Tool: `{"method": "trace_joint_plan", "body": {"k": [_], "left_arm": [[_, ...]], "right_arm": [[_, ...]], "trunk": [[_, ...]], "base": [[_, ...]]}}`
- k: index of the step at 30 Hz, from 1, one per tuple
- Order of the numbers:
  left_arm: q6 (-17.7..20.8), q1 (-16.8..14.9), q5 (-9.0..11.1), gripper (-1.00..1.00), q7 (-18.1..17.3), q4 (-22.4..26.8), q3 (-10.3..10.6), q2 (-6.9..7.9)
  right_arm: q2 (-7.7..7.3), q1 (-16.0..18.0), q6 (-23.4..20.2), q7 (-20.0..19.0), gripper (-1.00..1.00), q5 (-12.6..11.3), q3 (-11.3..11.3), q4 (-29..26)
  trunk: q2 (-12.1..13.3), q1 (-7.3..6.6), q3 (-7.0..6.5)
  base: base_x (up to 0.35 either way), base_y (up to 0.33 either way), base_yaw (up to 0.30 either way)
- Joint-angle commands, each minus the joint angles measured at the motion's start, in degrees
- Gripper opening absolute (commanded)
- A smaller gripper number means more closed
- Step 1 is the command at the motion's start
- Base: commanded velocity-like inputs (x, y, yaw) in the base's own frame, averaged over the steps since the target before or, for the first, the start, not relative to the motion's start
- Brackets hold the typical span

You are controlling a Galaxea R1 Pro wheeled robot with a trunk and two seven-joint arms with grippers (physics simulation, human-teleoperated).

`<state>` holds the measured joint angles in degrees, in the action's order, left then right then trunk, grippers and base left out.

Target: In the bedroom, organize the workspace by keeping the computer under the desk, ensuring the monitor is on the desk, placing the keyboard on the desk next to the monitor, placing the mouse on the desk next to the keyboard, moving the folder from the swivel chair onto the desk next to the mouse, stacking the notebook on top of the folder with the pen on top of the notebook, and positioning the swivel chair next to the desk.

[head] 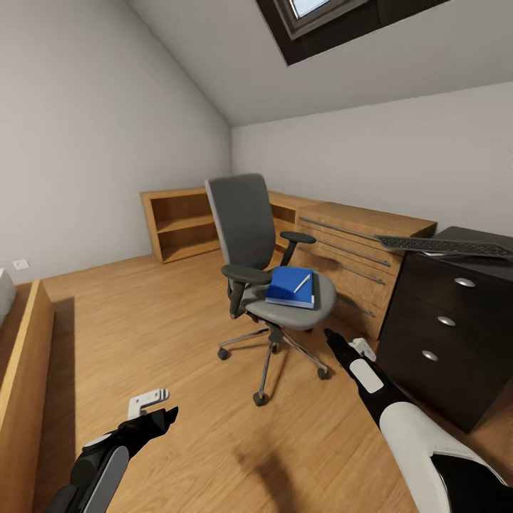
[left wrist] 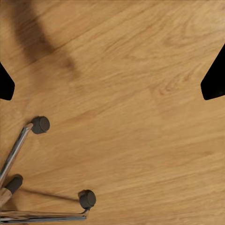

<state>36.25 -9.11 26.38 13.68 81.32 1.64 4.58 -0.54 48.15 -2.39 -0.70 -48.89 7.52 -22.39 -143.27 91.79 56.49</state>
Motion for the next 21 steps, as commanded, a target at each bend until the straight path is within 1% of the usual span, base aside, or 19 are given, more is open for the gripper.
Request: {"method": "trace_joint_plan", "body": {"k": [1, 2, 8, 11, 17, 21], "left_arm": [[0.13, -0.03, 0.60, 1.00, 0.56, 0.07, 0.12, 0.06], [0.13, -0.03, 0.60, 1.00, 0.56, 0.07, 0.12, 0.06], [0.13, -0.03, 0.60, 1.00, 0.56, 0.07, 0.12, 0.07], [0.13, -0.03, 0.60, 1.00, 0.56, 0.07, 0.12, 0.07], [0.13, -0.03, 0.60, 1.00, 0.56, 0.07, 0.12, 0.07], [0.13, -0.03, 0.60, 1.00, 0.56, 0.07, 0.12, 0.07]], "right_arm": [[0.18, 0.02, -0.25, -0.09, 1.00, -0.40, 0.23, -0.05], [0.58, 0.02, -0.23, -0.12, 1.00, -0.38, 0.23, -0.04], [1.90, -0.01, -0.22, -0.18, 1.00, -0.28, 0.21, 0.01], [2.95, -0.05, -0.24, -0.24, 1.00, -0.19, -0.24, 0.05], [4.06, -0.10, -0.25, -0.26, 1.00, -0.09, -1.34, 0.06], [4.29, -0.14, -0.25, -0.26, 1.00, -0.08, -1.75, 0.06]], "trunk": [[-0.02, -0.01, 0.06], [-0.02, -0.01, 0.06], [-0.02, -0.01, 0.06], [-0.02, -0.01, 0.06], [-0.02, -0.01, 0.06], [-0.02, -0.01, 0.06]], "base": [[-0.003, 0.000, 0.005], [-0.002, 0.000, 0.027], [-0.001, 0.000, 0.042], [0.000, 0.000, 0.014], [0.000, 0.000, 0.005], [0.000, 0.000, 0.001]]}}
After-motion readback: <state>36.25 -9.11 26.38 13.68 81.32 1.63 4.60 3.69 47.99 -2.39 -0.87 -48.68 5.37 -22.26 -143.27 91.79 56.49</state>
